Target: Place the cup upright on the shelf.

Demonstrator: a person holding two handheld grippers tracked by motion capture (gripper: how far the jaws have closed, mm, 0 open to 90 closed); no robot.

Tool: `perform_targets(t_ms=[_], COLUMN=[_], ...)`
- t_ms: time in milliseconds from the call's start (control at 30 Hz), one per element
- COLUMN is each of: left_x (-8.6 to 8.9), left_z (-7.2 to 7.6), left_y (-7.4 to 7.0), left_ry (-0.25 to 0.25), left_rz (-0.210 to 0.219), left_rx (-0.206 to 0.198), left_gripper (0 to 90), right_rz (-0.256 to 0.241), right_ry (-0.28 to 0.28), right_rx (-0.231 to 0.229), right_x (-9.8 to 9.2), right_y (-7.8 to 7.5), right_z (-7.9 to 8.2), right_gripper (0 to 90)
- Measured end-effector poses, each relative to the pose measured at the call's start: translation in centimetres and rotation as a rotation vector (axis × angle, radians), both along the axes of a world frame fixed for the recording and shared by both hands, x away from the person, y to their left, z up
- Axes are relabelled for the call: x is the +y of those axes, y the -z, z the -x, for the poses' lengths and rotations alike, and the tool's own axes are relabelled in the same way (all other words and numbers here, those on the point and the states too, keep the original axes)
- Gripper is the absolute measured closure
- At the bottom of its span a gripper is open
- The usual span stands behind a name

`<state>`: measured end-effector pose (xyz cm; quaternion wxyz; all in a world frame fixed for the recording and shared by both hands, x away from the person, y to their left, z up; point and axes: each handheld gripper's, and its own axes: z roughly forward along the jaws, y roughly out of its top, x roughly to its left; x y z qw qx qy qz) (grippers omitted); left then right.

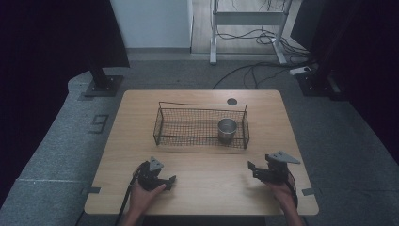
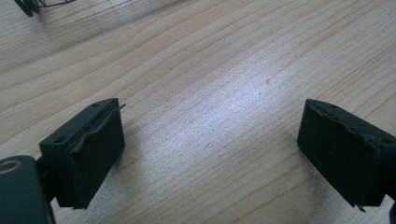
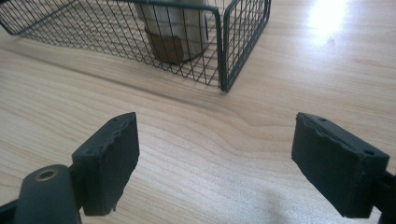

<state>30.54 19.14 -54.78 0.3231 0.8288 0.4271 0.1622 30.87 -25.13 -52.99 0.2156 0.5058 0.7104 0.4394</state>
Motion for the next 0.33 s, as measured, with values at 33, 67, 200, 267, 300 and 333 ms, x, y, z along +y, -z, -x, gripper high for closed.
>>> perform_targets(t_ms=[33, 67, 200, 267, 300, 333], left_x=[0.00, 0.00, 0.00, 0.00, 0.00, 0.00], left_z=[0.00, 0.00, 0.00, 0.00, 0.00, 0.00], left_y=[0.00, 0.00, 0.00, 0.00, 0.00, 0.00], left_ry=[0.000, 0.000, 0.000, 0.000, 0.000, 0.000], left_rz=[0.000, 0.000, 0.000, 0.000, 0.000, 0.000], left_rx=[0.000, 0.000, 0.000, 0.000, 0.000, 0.000], left_gripper=[7.3, 7.3, 7.3, 7.2, 7.3, 7.2], right_rz=[-0.001, -0.004, -0.005, -0.004, -0.004, -0.003], right_ry=[0.003, 0.004, 0.006, 0.010, 0.013, 0.017], right_rx=[0.001, 0.000, -0.005, -0.004, -0.005, -0.006], right_x=[-0.01, -0.04, -0.16, -0.33, -0.40, -0.46], right_y=[0.04, 0.05, -0.03, -0.02, 0.01, 0.06], right_z=[-0.10, -0.18, -0.16, -0.14, -0.14, -0.17], right_gripper=[14.9, 14.9, 14.9, 14.8, 14.8, 14.6])
